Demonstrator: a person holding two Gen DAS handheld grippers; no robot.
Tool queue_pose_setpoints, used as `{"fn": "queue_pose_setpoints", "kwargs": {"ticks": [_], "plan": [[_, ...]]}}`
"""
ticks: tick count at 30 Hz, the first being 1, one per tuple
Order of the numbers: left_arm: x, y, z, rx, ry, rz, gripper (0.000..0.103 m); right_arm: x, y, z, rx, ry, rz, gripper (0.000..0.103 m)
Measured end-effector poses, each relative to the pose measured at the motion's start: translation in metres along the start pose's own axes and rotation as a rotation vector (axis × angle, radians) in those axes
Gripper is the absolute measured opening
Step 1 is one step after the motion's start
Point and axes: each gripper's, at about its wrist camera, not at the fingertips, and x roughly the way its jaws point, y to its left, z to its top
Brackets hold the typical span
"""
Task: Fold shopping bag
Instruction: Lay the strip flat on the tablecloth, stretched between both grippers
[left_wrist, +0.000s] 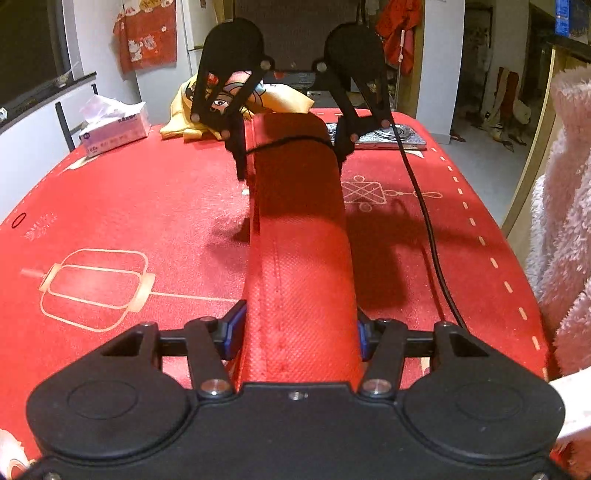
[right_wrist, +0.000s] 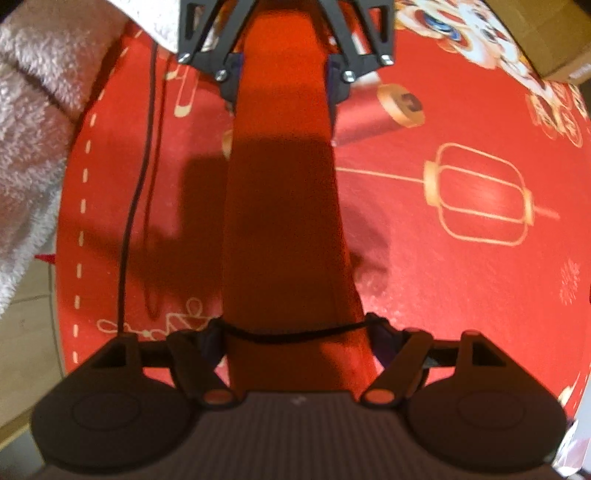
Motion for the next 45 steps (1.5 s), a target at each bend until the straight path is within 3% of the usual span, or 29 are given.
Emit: {"fn": "queue_pose_setpoints", "kwargs": {"ticks": [7,15,24,29,41,45], "plan": [[0.0,-0.001,-0.002,-0.027,-0.017,0.0,0.056,0.001,0.0,0.031,-0.016,-0.087,0.01,0.072],[0.002,-0.003,-0.002,-0.028,-0.013,0.015,0.058,0.011,-0.006,0.067,-0.043,-0.099,0.035,0.071],[0.006,0.018,0.009,-0.132,0.047,0.107,0.061,0.013,-0.035,0.047,0.067,-0.126,-0.029,0.071],[0.014,0.022,0.021,-0.089,0.122,0.096,0.066,0.016,-0.042,0.032,0.101,-0.174,-0.041,0.072],[0.013,0.018,0.025,-0.107,0.14,0.093,0.068,0.009,-0.019,0.045,0.053,-0.185,-0.057,0.072],[0.011,0.016,0.029,-0.155,0.18,0.122,0.079,0.007,-0.018,0.033,0.067,-0.22,-0.055,0.074]]}}
